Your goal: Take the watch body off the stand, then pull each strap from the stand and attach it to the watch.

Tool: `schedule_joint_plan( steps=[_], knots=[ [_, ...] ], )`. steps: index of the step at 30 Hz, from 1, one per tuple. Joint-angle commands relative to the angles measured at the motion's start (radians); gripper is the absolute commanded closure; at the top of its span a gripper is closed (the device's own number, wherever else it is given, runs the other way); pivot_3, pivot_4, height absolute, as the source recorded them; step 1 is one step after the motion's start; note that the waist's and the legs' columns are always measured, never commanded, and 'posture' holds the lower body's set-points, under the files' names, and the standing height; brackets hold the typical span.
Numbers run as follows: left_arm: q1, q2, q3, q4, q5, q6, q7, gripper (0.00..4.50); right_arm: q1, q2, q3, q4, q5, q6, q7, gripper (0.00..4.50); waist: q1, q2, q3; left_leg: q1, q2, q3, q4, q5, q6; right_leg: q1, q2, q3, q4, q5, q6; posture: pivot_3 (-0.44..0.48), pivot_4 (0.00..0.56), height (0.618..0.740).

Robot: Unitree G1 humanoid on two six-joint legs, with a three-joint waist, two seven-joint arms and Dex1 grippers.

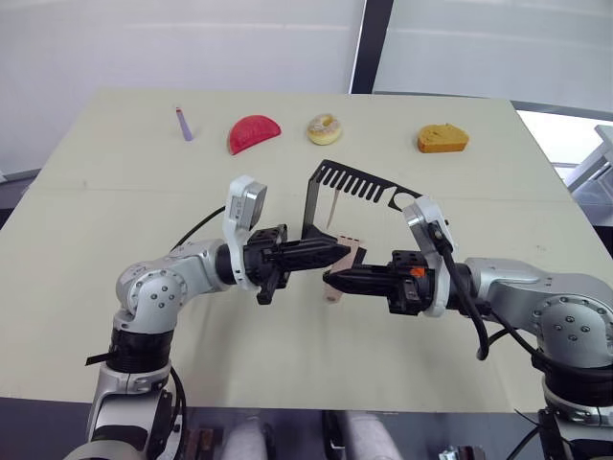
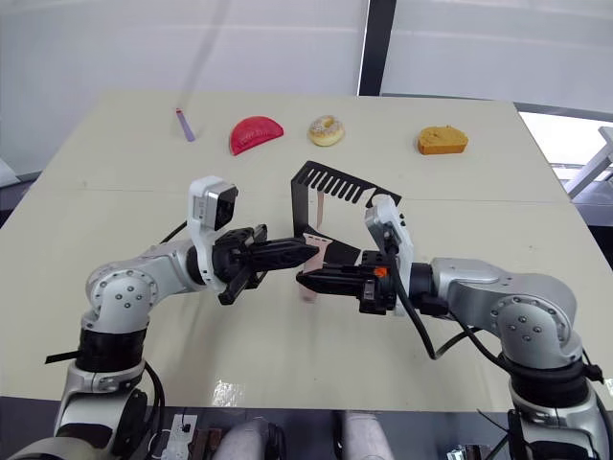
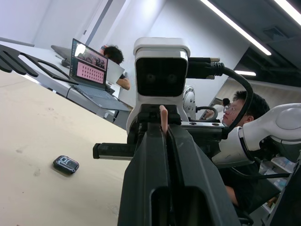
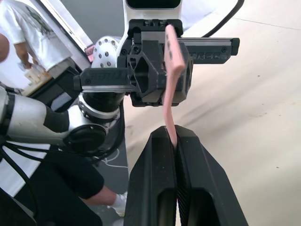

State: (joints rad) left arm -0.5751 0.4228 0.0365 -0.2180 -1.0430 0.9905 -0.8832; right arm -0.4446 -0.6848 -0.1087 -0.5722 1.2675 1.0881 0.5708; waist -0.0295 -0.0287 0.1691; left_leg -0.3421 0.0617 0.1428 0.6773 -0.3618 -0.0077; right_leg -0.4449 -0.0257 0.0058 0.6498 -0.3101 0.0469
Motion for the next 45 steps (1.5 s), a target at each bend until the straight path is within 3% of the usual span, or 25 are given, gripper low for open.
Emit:
schedule_joint_plan(
  steps=[1, 7, 10, 13, 17, 20, 23, 30, 36, 45],
  knots=[
    [-0.004, 0.043, 0.010, -0.003, 0.016, -0.022, -0.048, 4.50, 0.099, -0.049, -0.121, -0.125, 0.067, -0.037, -0.071, 2.65, 0.001, 0.000, 0.000, 0.000, 0.000, 0.000, 0.000, 0.000, 0.000, 0.000, 0.000, 0.000, 0.000, 0.000, 0.000, 0.000, 0.150, 0.737],
    [0.008, 0.134, -0.044, -0.011, 0.100, -0.079, -0.164, 4.50, 0.536, -0.089, -0.419, -0.343, 0.026, -0.108, -0.219, 0.02, 0.005, 0.000, 0.000, -0.005, 0.000, -0.005, -0.003, 0.000, 0.000, 0.000, 0.000, -0.002, -0.007, 0.000, 0.001, 0.000, 0.150, 0.737],
    [0.018, 0.187, -0.095, -0.001, 0.189, -0.172, -0.269, 4.50, 0.796, -0.011, -0.555, -0.444, -0.064, -0.163, -0.312, 0.02, 0.004, 0.000, 0.000, -0.005, -0.001, -0.005, -0.004, 0.000, 0.000, 0.000, 0.000, -0.002, -0.008, 0.000, 0.002, 0.000, 0.150, 0.737],
    [0.020, 0.206, -0.134, 0.026, 0.256, -0.250, -0.343, 4.50, 1.052, 0.061, -0.606, -0.475, -0.158, -0.299, -0.368, 0.02, 0.004, 0.000, 0.000, -0.003, -0.001, -0.004, -0.007, 0.001, -0.001, 0.000, 0.000, -0.001, -0.008, 0.000, 0.001, 0.000, 0.150, 0.737],
    [0.005, 0.192, -0.169, 0.068, 0.318, -0.336, -0.402, 4.50, 1.309, 0.115, -0.515, -0.475, -0.278, -0.539, -0.435, 0.02, -0.002, 0.000, 0.000, 0.004, -0.002, 0.001, -0.012, 0.003, -0.002, 0.003, 0.000, 0.003, -0.007, 0.000, 0.001, 0.000, 0.150, 0.737],
    [-0.004, 0.181, -0.186, 0.086, 0.347, -0.372, -0.430, 4.50, 1.392, 0.126, -0.403, -0.475, -0.373, -0.667, -0.521, 0.02, -0.008, 0.000, 0.000, 0.006, -0.002, 0.001, -0.014, 0.003, -0.003, 0.005, 0.001, 0.003, -0.007, 0.000, 0.001, 0.000, 0.150, 0.737],
    [-0.003, 0.174, -0.194, 0.091, 0.363, -0.386, -0.445, 4.50, 1.383, 0.125, -0.306, -0.475, -0.438, -0.716, -0.618, 0.02, -0.009, 0.000, 0.000, 0.006, -0.002, 0.001, -0.014, 0.003, -0.003, 0.004, 0.001, 0.003, -0.007, 0.000, 0.001, 0.000, 0.150, 0.737],
    [0.000, 0.161, -0.194, 0.090, 0.387, -0.401, -0.431, 4.50, 1.125, 0.149, -0.157, -0.434, -0.565, -0.563, -0.780, 0.02, -0.003, 0.000, 0.000, 0.005, -0.002, 0.002, -0.012, 0.003, -0.004, 0.002, 0.000, 0.004, -0.006, 0.000, 0.000, 0.000, 0.150, 0.737],
    [0.024, 0.158, -0.189, 0.044, 0.394, -0.401, -0.399, 4.50, 0.915, 0.213, -0.073, -0.316, -0.674, -0.470, -0.823, 0.02, 0.001, 0.000, 0.000, 0.005, -0.002, 0.001, -0.012, 0.004, -0.003, 0.002, 0.001, 0.003, -0.005, -0.001, 0.000, 0.000, 0.150, 0.737],
    [0.034, 0.163, -0.170, -0.006, 0.376, -0.366, -0.355, 4.50, 0.732, 0.330, 0.003, -0.173, -0.822, -0.407, -0.828, 0.02, -0.002, 0.000, 0.000, 0.005, -0.002, 0.002, -0.012, 0.004, -0.003, 0.002, 0.001, 0.004, -0.004, -0.001, 0.000, 0.000, 0.150, 0.737]
  ],
)
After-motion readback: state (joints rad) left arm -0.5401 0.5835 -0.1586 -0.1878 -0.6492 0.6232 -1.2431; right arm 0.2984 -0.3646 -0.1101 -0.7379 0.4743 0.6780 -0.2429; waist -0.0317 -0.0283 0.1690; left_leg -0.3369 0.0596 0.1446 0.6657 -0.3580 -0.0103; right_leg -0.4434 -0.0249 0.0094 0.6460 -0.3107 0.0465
